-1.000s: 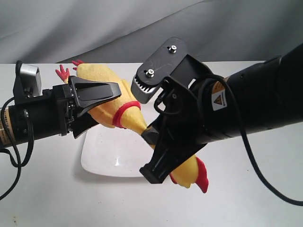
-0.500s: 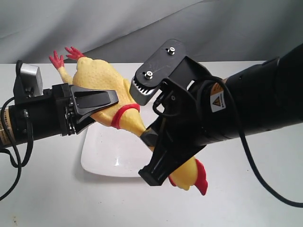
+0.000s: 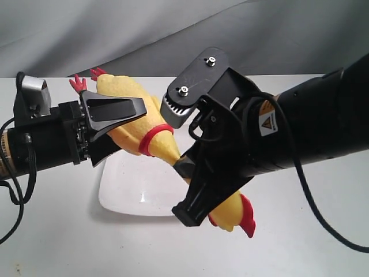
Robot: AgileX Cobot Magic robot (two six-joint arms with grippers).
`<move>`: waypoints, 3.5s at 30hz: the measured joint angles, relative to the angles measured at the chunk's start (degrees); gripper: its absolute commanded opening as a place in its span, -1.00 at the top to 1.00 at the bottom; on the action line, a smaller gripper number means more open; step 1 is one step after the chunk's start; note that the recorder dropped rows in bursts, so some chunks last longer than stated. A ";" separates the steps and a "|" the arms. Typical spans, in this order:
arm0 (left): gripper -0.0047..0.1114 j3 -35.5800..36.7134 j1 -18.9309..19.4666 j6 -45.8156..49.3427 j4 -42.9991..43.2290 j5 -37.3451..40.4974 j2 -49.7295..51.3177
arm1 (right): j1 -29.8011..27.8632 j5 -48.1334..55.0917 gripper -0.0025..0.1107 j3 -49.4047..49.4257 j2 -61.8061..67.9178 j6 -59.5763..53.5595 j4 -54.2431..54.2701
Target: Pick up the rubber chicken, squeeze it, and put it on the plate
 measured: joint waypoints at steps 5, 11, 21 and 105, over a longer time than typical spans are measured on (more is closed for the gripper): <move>-0.87 0.00 0.08 0.22 2.38 -1.60 -1.53 | 0.00 -1.80 0.96 0.00 0.00 8.11 -10.43; -0.87 0.00 0.13 -2.70 14.98 -3.43 -7.04 | -1.95 -0.76 0.96 -2.90 0.00 22.49 -26.21; -0.87 0.00 0.13 -20.99 36.04 -3.94 -22.52 | -8.65 -3.11 0.96 -4.44 4.02 12.22 -20.10; 0.92 11.29 0.13 -19.05 37.36 41.34 -67.92 | -8.62 -5.44 0.96 18.15 -68.96 25.71 -30.83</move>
